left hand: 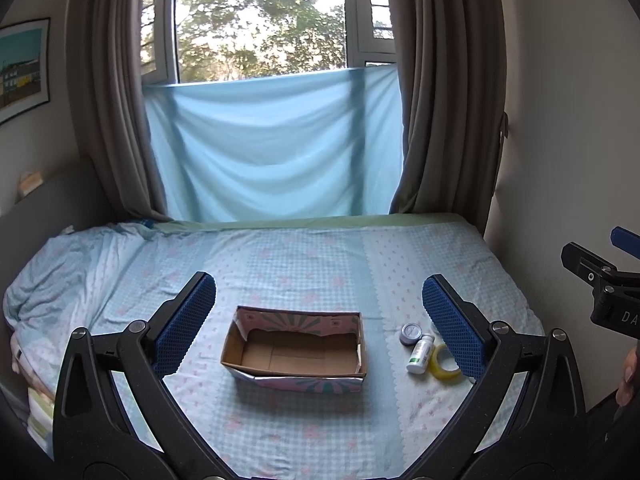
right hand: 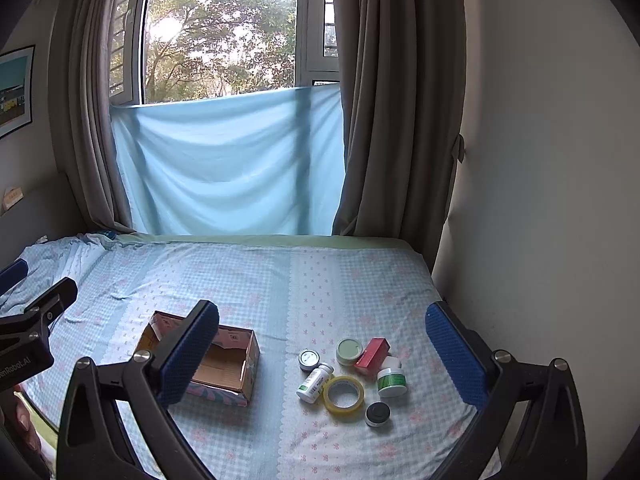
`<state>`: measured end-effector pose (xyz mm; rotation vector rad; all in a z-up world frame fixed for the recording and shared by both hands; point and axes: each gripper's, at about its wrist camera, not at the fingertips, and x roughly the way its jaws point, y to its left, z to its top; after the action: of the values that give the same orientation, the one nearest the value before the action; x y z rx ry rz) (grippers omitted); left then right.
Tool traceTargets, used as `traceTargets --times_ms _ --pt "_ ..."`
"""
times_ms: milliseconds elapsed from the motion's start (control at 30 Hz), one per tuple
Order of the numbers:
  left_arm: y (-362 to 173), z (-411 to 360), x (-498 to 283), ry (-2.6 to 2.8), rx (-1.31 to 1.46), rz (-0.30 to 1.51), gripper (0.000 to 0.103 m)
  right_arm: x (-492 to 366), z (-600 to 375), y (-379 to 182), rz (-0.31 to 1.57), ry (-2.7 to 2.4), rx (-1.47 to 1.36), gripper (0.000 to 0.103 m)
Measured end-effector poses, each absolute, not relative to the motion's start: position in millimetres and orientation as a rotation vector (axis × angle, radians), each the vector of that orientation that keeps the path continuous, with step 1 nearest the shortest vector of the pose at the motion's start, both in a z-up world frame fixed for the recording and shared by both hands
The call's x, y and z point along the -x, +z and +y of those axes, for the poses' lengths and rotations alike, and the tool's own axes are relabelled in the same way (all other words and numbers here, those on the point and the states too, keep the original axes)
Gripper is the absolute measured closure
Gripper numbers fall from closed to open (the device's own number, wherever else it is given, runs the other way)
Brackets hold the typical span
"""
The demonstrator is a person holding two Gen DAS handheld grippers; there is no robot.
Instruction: Organize rigid objects
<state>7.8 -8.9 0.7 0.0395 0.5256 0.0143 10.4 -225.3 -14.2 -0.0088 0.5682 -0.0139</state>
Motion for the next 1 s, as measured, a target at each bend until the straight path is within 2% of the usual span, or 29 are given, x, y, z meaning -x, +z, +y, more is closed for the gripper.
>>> traceTargets --times_ms 300,467,767,1000 --pt "-11.0 -4.2 -49.3 -0.072 -0.051 0.589 0.0 -26.1 -222.0 -22.3 0.582 -0.062 0.002 0.0" --pt "-35.3 -15.9 -85.5 -0.161 -0.059 0.654 0.0 -37.1 -226.9 -39.5 0.622 -0.108 0.013 0.0" --pt "-118.6 -75.7 -162.2 -0.353 -0.125 0.856 0.0 -59.6 -264.9 -111.4 0.753 -0.207 -0.024 0.0" --pt "-212.8 -137.3 -214.3 -0.435 -0.194 1.042 0.0 -81.1 -301.1 -184.5 0.853 -0.243 -0.084 0.0"
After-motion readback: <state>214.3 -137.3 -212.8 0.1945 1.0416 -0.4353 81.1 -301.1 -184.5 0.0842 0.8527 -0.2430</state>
